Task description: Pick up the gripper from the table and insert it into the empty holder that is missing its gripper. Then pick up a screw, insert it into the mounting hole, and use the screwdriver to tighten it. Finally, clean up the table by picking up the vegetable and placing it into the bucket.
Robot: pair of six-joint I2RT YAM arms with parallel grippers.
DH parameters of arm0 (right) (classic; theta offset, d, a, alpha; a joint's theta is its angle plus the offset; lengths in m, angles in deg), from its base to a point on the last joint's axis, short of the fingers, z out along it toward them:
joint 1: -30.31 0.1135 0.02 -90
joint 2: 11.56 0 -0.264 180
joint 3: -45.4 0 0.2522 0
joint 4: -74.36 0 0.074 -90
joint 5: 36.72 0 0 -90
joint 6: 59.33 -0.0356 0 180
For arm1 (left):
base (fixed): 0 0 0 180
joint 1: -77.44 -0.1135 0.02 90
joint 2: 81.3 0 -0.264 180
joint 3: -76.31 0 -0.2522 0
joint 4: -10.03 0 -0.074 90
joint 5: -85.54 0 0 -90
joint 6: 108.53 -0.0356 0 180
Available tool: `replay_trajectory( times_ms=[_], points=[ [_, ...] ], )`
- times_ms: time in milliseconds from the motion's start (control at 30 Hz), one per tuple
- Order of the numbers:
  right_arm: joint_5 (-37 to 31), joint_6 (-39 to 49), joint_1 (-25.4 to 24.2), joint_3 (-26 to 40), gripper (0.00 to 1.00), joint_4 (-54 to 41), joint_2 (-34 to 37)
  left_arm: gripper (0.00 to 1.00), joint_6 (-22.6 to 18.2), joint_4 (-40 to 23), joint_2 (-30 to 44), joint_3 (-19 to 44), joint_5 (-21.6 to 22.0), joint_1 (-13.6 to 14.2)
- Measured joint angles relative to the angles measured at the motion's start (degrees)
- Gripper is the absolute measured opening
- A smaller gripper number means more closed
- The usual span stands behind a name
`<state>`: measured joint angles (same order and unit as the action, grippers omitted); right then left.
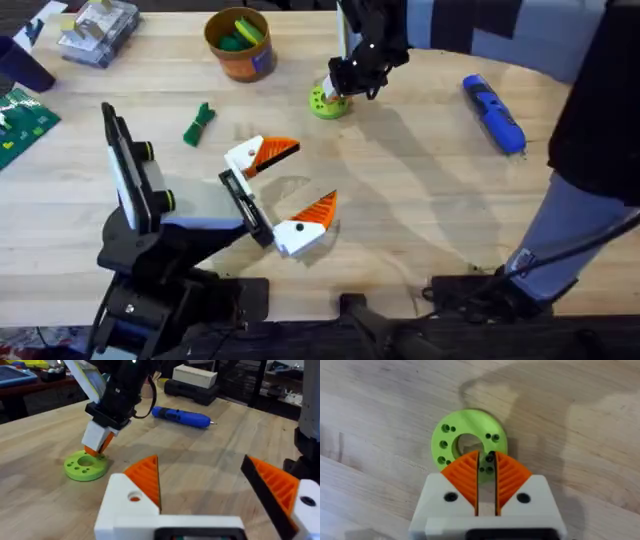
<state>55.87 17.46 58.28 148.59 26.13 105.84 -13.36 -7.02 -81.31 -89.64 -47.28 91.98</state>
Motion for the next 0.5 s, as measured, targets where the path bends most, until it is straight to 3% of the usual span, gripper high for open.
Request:
replay_trajectory(
  times_ms=[500],
  points=[
    [-0.1, 0.0, 0.0, 0.5, 0.162, 0.6, 0.6, 0.995, 0.0, 0.0, 0.0, 0.0, 0.0, 0.0]
  ],
)
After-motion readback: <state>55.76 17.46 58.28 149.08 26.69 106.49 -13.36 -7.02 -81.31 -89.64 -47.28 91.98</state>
